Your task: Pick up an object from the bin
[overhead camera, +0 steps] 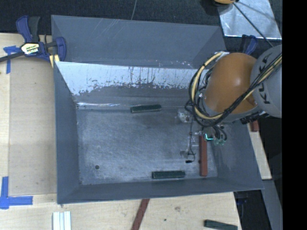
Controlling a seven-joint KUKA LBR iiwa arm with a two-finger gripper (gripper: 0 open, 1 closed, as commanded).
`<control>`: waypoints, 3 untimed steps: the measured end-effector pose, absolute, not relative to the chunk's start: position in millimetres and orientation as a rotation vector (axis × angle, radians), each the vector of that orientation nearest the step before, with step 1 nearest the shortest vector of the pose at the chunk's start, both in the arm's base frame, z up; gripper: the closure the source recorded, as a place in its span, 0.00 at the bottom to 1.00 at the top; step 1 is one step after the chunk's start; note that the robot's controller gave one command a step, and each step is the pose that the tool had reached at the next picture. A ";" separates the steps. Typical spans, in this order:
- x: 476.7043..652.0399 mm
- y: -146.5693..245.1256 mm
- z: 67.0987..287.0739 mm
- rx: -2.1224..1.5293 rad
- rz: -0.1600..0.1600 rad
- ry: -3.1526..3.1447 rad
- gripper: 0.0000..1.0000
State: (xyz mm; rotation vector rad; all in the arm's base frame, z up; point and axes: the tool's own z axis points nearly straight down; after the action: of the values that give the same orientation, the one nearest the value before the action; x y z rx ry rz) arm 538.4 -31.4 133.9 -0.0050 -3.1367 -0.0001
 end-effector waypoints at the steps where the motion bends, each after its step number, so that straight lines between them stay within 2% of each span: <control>1: 540.5 -31.4 138.1 -0.004 0.001 -3.145 0.00; 2: 520.8 -51.6 130.5 0.191 -0.002 -3.143 0.00; 3: 533.3 -121.4 80.6 0.571 0.005 -3.098 0.00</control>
Offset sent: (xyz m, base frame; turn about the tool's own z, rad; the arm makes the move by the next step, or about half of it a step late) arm -0.0510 -0.0619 -0.0171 -0.2719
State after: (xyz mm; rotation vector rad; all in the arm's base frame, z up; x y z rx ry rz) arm 533.3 -121.4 80.6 0.5707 -3.0979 0.0053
